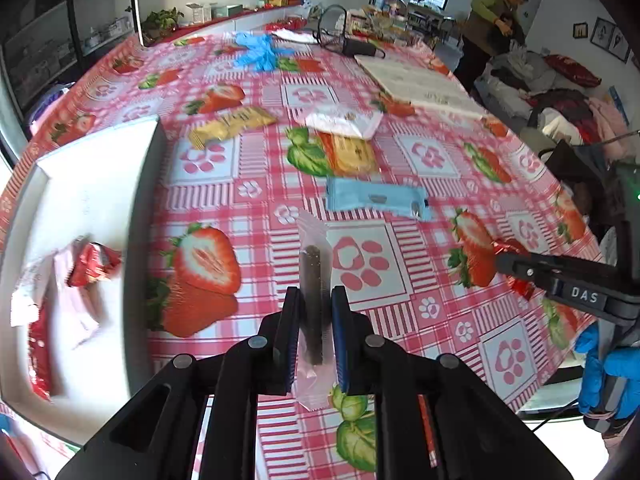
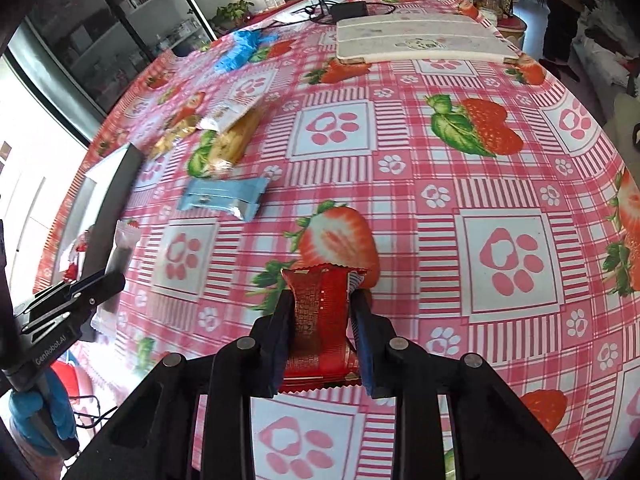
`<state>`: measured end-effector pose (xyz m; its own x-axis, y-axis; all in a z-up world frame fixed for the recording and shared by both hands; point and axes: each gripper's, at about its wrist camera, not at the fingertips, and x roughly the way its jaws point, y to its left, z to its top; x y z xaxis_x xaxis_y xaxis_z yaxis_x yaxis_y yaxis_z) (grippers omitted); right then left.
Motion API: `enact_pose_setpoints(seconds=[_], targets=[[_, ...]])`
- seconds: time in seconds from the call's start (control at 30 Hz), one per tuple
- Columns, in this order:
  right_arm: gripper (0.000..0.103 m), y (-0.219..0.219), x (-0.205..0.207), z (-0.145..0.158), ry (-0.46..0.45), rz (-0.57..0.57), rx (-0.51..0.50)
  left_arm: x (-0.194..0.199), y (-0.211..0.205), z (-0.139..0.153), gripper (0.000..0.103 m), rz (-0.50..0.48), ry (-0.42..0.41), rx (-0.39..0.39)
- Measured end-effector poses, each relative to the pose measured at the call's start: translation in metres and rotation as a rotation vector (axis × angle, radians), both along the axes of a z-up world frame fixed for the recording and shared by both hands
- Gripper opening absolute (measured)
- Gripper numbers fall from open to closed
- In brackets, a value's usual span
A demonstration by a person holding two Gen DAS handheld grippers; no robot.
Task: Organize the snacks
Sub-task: 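Grasp the clear stick packet with the left gripper while the right grasps the red packet, then carry both packets into the white tray and open both grippers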
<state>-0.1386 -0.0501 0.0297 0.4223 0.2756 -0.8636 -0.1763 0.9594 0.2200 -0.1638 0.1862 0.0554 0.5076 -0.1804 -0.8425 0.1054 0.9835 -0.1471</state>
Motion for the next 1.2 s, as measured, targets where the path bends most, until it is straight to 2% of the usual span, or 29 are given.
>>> enact_pose_setpoints(seconds=[0.27, 0.47, 0.6, 0.8, 0.97, 1.2], targets=[[0.030, 0.032, -0.001, 0.019, -0.021, 0.069, 0.037, -0.011, 0.029, 0.032, 0.017, 0.035, -0.067, -0.002], [0.030, 0.077, 0.001, 0.033, -0.036, 0.157, 0.038, -0.019, 0.067, 0.048, 0.017, 0.095, -0.108, 0.005], [0.030, 0.122, 0.001, 0.042, -0.054, 0.237, 0.027, -0.023, 0.102, 0.052, 0.017, 0.168, -0.130, 0.006], [0.030, 0.204, 0.002, 0.050, -0.061, 0.385, 0.026, -0.028, 0.156, 0.042, 0.017, 0.286, -0.116, -0.019], [0.030, 0.278, 0.007, 0.051, -0.057, 0.494, 0.020, -0.029, 0.182, 0.029, 0.017, 0.334, -0.102, -0.018], [0.030, 0.352, 0.024, 0.041, -0.052, 0.561, -0.017, -0.024, 0.214, 0.009, 0.017, 0.384, -0.062, -0.058]])
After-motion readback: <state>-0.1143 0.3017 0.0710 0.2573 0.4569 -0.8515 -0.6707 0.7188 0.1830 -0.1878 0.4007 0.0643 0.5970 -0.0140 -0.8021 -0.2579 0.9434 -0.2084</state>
